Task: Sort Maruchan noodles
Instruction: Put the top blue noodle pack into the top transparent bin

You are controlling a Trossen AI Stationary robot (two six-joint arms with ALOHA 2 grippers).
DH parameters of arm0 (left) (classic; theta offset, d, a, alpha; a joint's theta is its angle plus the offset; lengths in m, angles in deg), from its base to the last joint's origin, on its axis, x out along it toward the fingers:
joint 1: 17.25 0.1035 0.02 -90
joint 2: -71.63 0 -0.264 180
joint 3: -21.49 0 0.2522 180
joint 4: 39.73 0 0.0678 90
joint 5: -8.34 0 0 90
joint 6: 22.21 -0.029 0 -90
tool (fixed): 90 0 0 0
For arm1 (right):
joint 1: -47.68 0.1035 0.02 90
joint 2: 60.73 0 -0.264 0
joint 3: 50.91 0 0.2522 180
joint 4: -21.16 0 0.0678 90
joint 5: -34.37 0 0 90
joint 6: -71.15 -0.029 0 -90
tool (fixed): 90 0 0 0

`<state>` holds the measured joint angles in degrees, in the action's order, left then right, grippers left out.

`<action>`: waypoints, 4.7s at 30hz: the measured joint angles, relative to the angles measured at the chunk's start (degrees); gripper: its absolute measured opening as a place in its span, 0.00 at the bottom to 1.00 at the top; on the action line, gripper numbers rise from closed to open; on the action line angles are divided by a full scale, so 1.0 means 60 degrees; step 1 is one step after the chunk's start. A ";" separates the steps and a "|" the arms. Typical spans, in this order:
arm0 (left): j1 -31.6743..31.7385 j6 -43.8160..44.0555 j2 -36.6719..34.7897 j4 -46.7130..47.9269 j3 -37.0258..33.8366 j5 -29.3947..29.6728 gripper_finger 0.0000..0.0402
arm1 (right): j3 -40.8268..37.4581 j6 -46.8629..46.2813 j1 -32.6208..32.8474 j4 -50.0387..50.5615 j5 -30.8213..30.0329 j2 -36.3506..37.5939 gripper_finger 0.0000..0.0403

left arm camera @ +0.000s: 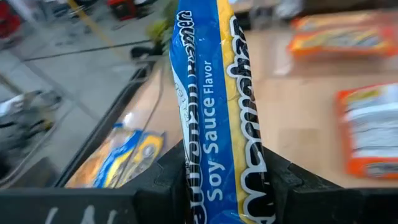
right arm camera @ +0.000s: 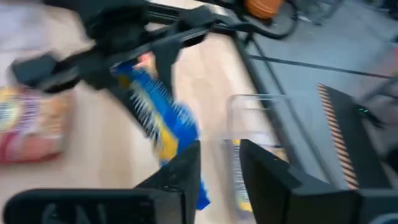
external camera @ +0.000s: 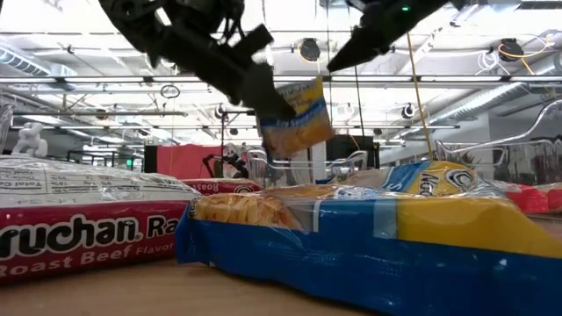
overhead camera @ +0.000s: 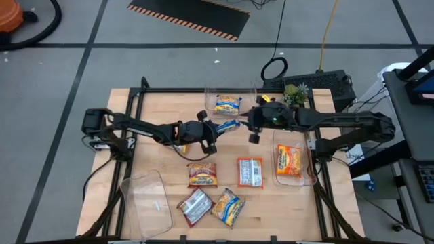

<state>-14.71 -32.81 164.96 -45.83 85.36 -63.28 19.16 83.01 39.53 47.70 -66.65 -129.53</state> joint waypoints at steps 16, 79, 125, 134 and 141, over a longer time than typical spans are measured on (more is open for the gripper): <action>0.0018 0.0110 -0.1665 0.1466 0.0005 -0.2230 0.33 | -0.2450 -0.1380 0.0121 -0.3009 0.2316 0.0935 0.58; -0.0107 0.0251 -0.3043 0.2967 0.0007 0.0072 0.62 | -0.2042 -0.1963 -0.1022 -0.6366 0.3437 -0.1703 0.27; -0.1676 -0.2255 -0.5634 0.3412 0.0004 0.1288 0.62 | 0.1914 -0.6772 -0.4742 -0.3575 0.5290 -0.4012 0.29; -0.1674 -0.2283 -0.5630 0.3382 0.0004 0.1288 0.62 | 0.1910 -0.7445 -0.4849 -0.2991 0.5125 -0.4828 0.29; -0.1683 -0.2241 -0.5630 0.3350 0.0004 0.1285 0.62 | 0.1910 -0.7402 -0.4845 -0.2659 0.5085 -0.5081 0.32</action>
<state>-24.80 -46.26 131.18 -25.74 85.38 -55.57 30.62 38.60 10.46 31.75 -36.14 -160.02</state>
